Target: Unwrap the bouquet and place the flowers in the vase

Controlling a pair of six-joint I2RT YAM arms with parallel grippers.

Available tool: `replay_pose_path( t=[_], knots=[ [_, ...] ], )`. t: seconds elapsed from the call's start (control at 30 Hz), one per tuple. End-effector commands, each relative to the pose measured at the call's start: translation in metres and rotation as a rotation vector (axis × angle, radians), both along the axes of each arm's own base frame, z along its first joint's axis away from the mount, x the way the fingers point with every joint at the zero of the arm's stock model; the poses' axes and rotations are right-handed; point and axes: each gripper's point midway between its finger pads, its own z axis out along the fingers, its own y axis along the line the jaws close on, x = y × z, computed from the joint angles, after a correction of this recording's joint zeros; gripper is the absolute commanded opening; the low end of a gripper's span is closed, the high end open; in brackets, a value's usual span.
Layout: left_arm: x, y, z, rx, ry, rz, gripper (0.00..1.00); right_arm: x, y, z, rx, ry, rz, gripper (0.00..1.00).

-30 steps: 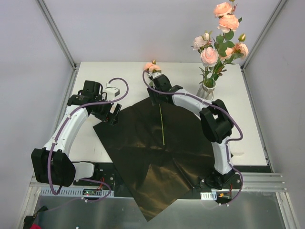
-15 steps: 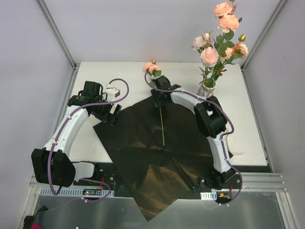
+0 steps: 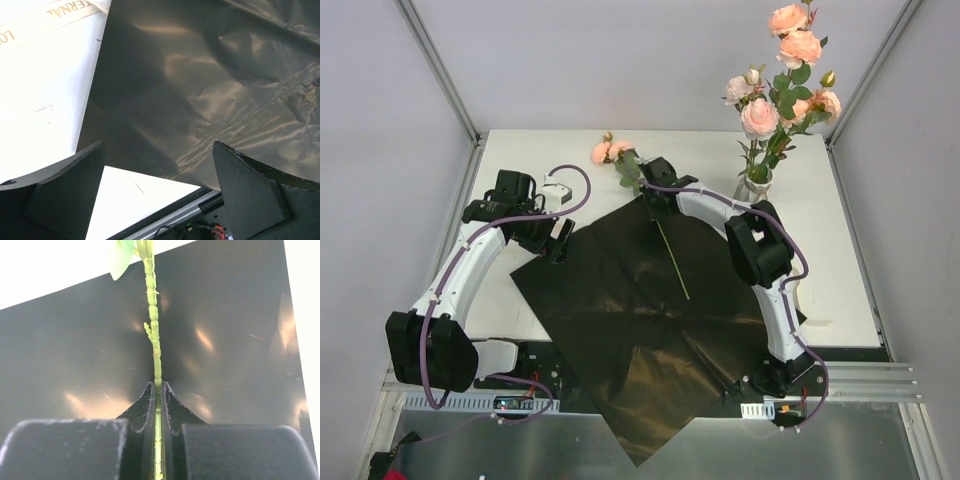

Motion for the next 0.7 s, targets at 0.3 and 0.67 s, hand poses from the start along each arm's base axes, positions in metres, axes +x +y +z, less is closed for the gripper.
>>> replay_pose_path(
  t=[0.3, 0.67],
  knots=[
    [0.007, 0.009, 0.001, 0.032, -0.022, 0.034, 0.87, -0.009, 0.003, 0.278, 0.359, -0.513, 0.049, 0.01],
    [0.005, 0.009, 0.01, 0.016, -0.051, 0.052, 0.87, -0.124, -0.09, 0.486, 0.495, -1.214, 0.188, 0.01]
  ],
)
